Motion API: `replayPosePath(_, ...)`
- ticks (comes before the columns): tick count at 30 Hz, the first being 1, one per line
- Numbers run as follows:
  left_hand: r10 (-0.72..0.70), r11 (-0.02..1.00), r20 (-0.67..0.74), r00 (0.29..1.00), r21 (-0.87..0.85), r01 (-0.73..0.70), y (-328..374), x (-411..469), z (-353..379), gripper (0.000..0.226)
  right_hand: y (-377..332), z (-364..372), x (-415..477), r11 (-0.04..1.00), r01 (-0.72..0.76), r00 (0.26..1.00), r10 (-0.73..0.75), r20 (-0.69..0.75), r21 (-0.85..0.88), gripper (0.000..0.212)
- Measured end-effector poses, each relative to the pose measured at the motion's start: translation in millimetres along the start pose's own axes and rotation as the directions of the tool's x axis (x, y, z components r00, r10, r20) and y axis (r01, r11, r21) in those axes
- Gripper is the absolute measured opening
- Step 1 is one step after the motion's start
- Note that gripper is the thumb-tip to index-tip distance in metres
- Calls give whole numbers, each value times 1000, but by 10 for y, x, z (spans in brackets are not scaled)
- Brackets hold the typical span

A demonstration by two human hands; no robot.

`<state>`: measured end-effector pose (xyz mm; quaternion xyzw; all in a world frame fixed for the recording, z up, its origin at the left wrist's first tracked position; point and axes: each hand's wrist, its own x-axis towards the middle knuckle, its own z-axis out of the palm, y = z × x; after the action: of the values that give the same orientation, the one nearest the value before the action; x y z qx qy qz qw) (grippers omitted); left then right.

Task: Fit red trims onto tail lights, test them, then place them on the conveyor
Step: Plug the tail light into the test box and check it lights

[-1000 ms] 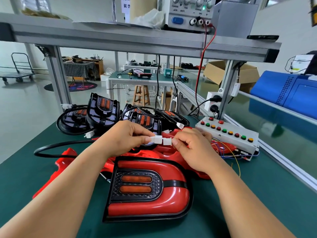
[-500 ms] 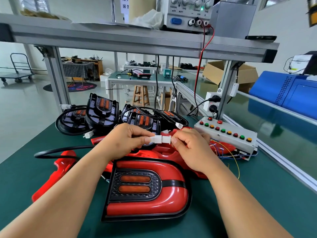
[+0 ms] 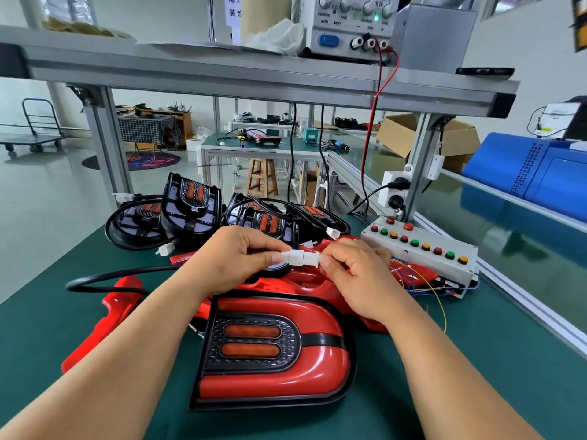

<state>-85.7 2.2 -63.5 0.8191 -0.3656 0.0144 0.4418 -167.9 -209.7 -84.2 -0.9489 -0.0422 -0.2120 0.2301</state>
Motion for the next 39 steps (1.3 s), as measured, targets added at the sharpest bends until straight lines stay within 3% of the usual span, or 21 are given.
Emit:
replayPosePath(11, 60, 996, 16, 998, 71, -61, 60, 34, 88, 36, 1, 14, -5, 999, 25, 999, -27, -42, -47, 24)
replayPosePath(15, 68, 991, 8, 998, 112, -68, 54, 40, 132, 29, -14, 24, -8, 997, 22, 999, -25, -43, -69, 26)
replayPosePath(18, 89, 990, 12, 996, 112, -90, 33, 46, 112, 40, -49, 41, 7, 996, 28, 998, -32, -48, -79, 26)
replayPosePath(29, 65, 981, -13, 998, 186, -62, 9, 30, 139, 20, -12, 95, -13, 996, 20, 999, -23, -23, -92, 23)
replayPosePath(35, 109, 984, -213, 971, 161, -75, 4, -152, -49, 29, 23, 160, -30, 983, -17, 1000, 15, -14, -184, 26)
replayPosePath(39, 121, 955, -318, 940, 297, -22, -112, -422, -167, 21, 67, 183, -31, 983, -27, 999, 20, -38, -182, 23)
